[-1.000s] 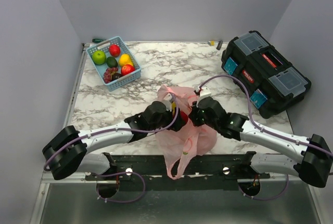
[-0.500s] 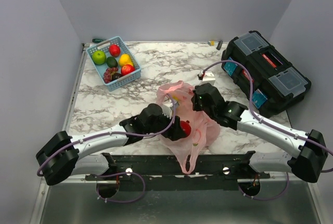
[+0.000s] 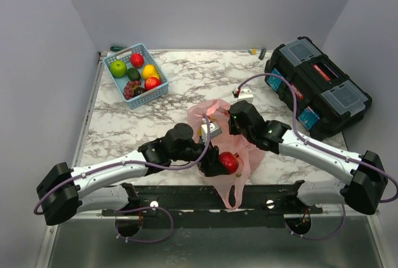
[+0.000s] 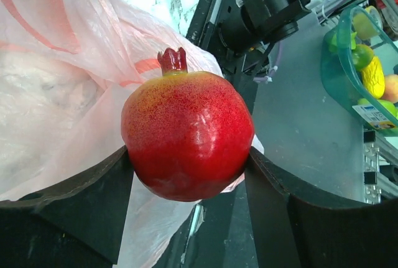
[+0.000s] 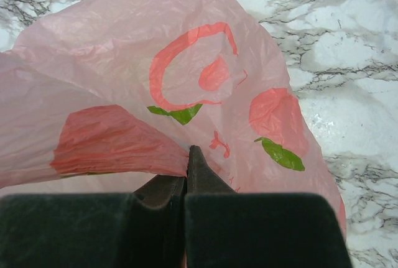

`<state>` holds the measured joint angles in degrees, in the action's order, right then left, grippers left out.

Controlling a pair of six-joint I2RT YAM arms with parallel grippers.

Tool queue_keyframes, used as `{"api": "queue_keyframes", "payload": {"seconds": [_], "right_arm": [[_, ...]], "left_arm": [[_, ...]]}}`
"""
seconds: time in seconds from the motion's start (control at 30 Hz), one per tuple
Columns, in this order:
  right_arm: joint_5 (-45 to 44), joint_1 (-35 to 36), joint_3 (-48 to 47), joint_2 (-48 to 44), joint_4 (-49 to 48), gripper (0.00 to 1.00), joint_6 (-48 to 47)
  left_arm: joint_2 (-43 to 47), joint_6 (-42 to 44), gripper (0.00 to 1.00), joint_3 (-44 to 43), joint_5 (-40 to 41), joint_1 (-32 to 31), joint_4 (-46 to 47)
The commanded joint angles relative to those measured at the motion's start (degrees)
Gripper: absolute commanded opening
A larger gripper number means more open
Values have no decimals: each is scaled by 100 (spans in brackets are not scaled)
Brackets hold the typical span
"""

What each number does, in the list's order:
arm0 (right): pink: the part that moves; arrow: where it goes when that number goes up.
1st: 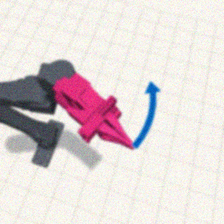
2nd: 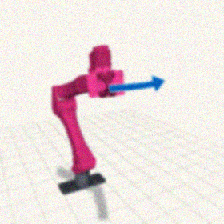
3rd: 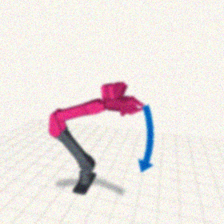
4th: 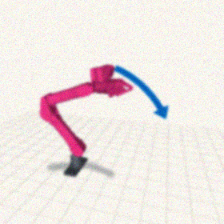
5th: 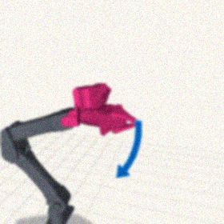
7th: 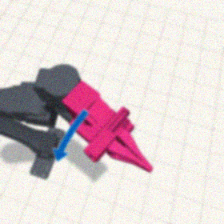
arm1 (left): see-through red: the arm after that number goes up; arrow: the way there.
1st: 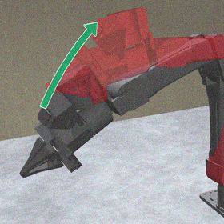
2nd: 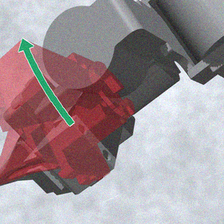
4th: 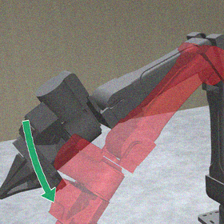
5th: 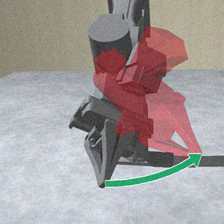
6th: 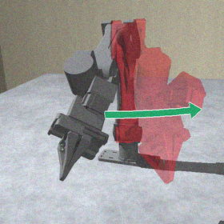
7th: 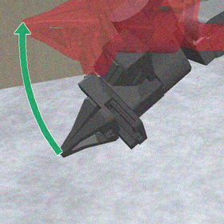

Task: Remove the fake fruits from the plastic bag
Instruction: Place the fake fruit in the bin.

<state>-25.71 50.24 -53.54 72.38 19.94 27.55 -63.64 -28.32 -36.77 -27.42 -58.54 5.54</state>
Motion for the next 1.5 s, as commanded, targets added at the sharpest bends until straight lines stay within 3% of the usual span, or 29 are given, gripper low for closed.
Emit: {"api": "queue_keyframes", "payload": {"seconds": [0.0, 0.2, 0.33, 0.43, 0.5, 0.63, 0.97, 1.13, 1.3, 1.47], "right_arm": [[-91, -23, 87, -97, 87, 1, 105], [-183, -23, 594, -330, 124, 1, 196], [-175, -23, 851, -566, 184, 1, 145], [-130, -23, 1084, -846, 76, 1, 106], [-69, -23, 1257, -998, -64, 1, 37], [-31, -23, 1515, -1101, -217, 1, -4], [167, -23, 1824, -1493, -510, 1, -144], [313, -23, 2003, -1928, -699, 1, -210], [367, -23, 2049, -1995, -764, 1, -233], [403, -32, 2007, -1845, -774, 1, -265]], "left_arm": [[525, 147, 12, -318, 157, -43, -207], [1342, 491, 6, -1130, 2085, -21, -1680], [1882, 374, 0, -1372, 4175, 53, -2411], [2151, 86, 0, -1381, 5305, 527, -2772], [2170, -77, 0, -1390, 5586, 1028, -2935], [1857, -444, 0, -1582, 5409, 2125, -3170], [301, -1973, 0, -1806, 4413, 4299, -2165], [-1259, -2151, 0, -2794, 4644, 4889, -2003], [-3077, -2188, 0, -4409, 3660, 5572, -2444], [-4074, -2133, 0, -5229, 3118, 5802, -2397]]}}
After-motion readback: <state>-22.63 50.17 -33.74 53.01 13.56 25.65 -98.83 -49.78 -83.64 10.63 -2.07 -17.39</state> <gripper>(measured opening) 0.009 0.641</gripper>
